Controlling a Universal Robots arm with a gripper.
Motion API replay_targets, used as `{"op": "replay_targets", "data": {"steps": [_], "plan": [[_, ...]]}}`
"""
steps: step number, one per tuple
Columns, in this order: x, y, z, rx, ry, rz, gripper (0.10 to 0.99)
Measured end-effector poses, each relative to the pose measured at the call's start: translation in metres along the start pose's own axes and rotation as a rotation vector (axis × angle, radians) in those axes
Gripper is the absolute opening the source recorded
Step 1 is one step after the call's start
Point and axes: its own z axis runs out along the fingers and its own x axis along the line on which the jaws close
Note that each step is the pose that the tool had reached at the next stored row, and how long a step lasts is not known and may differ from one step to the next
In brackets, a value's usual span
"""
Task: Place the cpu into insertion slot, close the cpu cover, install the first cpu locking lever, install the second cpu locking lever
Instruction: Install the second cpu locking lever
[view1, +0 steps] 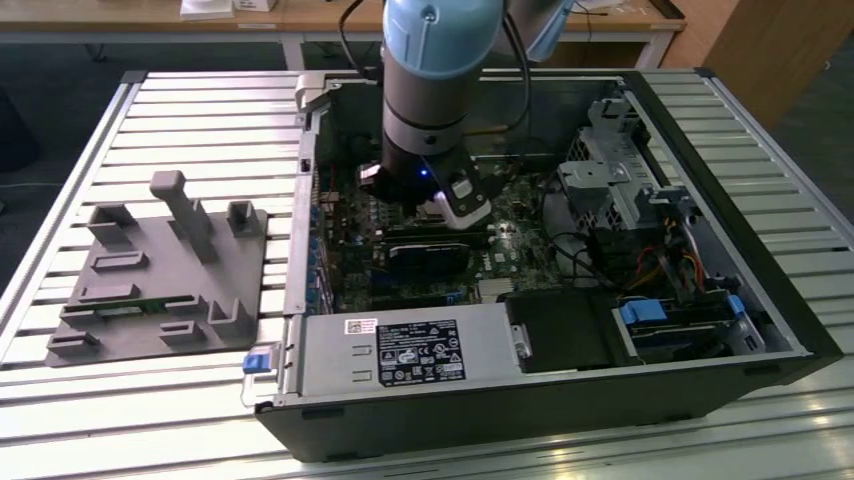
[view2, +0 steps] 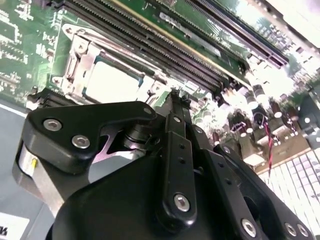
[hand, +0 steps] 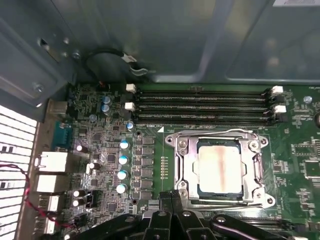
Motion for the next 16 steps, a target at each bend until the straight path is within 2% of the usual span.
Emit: {"op": "replay_targets", "data": {"steps": [11,16], "plan": [[0.0006,0.0073,-0.0198,0.002,0.0,0.0,0.106],[0.0008,0.0104,-0.0263,0.003,-0.0001,0.0,0.106]]}}
